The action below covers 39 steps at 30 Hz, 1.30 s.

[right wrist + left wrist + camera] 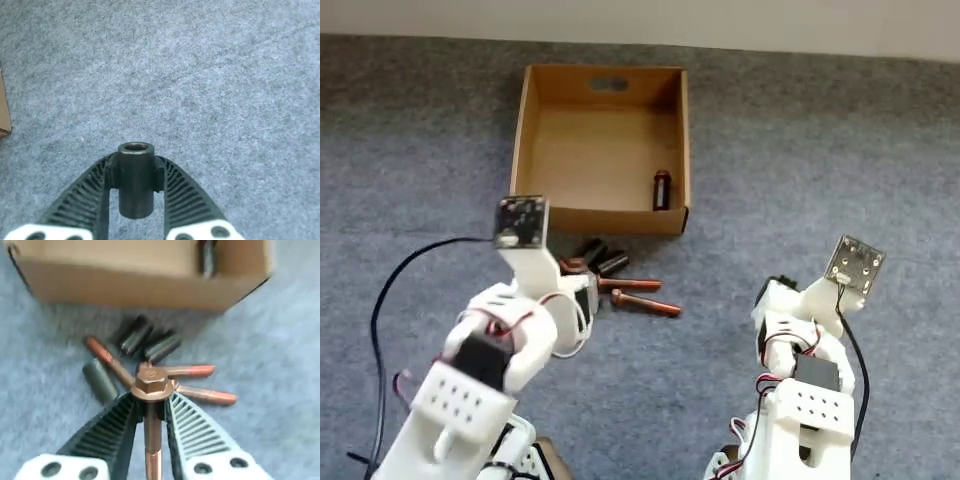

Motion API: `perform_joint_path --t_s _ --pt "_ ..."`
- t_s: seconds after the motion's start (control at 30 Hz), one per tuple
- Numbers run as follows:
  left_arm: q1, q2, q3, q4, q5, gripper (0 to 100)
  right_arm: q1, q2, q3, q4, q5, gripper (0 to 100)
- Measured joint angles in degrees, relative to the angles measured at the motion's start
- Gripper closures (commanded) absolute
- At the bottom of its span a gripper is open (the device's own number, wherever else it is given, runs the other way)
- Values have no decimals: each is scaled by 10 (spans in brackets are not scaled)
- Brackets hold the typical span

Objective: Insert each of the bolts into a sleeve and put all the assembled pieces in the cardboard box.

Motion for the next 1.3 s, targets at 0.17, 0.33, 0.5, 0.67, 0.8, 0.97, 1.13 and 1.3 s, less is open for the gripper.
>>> perform_joint_path --t_s 0.17,0.33,0.5,0.67,0.8,0.97,1.13,1.3 --pt "0 -195 33 0 0 993 0 0 0 0 0 992" --pt "0 -324 77 0 0 992 0 0 -27 34 0 992" --pt "1 -328 138 -58 0 992 -44 -1 -71 95 0 992" --pt "1 -328 200 -105 0 992 -104 -1 -84 104 0 992" --pt "-12 -328 221 -106 -36 992 -141 -1 -94 104 0 992" --pt "-43 -328 222 -106 -213 992 -193 -1 -119 104 0 992" --pt "-36 -328 222 -106 -246 992 -244 -1 -137 104 35 992" --pt "-60 -328 185 -106 -249 990 -289 -1 -138 104 98 992"
